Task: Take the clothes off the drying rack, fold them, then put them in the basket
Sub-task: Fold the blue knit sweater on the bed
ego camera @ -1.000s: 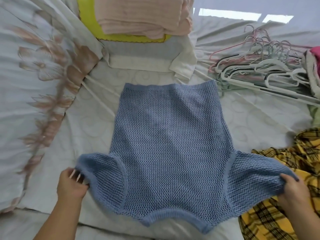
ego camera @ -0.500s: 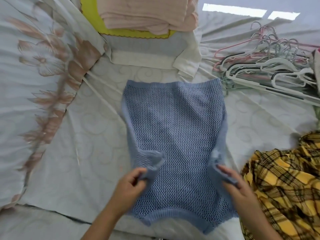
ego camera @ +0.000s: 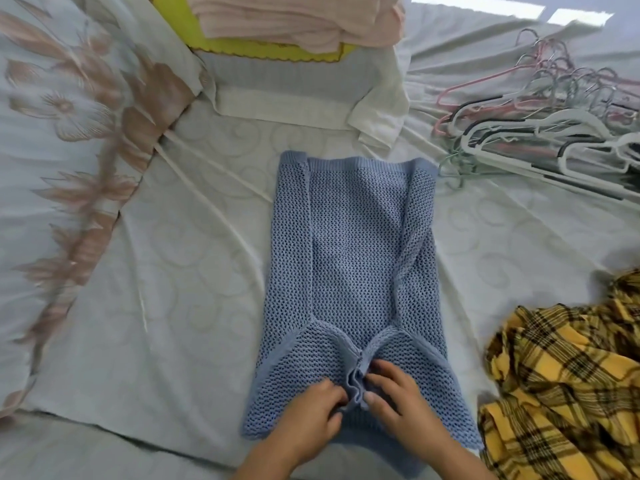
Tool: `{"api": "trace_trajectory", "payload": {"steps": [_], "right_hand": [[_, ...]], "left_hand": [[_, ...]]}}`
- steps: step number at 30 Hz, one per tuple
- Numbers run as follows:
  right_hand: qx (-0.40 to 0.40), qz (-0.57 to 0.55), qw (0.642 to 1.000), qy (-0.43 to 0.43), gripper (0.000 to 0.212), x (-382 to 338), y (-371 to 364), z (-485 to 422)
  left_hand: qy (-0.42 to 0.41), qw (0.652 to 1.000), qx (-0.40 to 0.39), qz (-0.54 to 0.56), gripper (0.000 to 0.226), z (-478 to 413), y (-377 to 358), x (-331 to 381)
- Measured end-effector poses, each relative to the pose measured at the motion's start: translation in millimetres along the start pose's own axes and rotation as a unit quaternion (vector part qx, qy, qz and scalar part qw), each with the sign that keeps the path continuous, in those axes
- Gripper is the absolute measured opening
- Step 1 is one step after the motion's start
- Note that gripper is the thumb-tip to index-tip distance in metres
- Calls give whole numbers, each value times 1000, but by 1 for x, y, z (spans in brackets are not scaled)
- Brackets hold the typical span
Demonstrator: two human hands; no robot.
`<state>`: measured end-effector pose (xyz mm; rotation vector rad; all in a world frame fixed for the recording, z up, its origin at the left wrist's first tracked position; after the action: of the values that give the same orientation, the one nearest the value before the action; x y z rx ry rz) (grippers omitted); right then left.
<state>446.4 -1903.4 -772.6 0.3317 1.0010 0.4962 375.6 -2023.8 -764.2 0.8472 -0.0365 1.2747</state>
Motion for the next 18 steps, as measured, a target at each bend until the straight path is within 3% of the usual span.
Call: {"api": "trace_trajectory", "payload": {"steps": [2,4,5,6,9,12,14,16,18], "right_hand": [[3,-28,1000,-7,103,-2,6,-4],[42,-85,995,-20,54,-9,23,-10],[78,-114,990,-34,22,-11,36,-15],[118,-140,982,-48,5,-9,52,-21],[253,-188,946,-80,11,-1,111,-46],[348,-222,905,-105,12,10,168,-83],[373,-277,875,-134,20,24,192,-112],[366,-372,840,-151,20,36,202,-140],[347,-408,827,-171,24,41,207,-157]], "left_hand": [[12,1000,-19,-15,28,-3,-6,-1],[23,999,-35,34,24,-7,-5,-4],[34,996,-24,77,20,-11,3,-7],[56,992,7,115,14,-16,16,-13],[137,971,132,143,22,-26,63,-30],[76,981,140,114,19,-38,77,10],[57,988,139,41,39,-47,69,43],[97,981,151,-71,58,-58,58,58],[105,976,149,-117,51,-64,57,72]]}}
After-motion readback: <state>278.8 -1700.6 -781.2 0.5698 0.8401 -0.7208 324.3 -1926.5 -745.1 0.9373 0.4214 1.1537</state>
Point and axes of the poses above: each hand's wrist, its own z-axis away from the middle knuckle, its own y-axis out of the back of the hand, x = y × z, the point moved 8 cm from there along -z, towards the middle knuckle, and after that the axes turned 11 degrees about y, right-handed, at the moved point
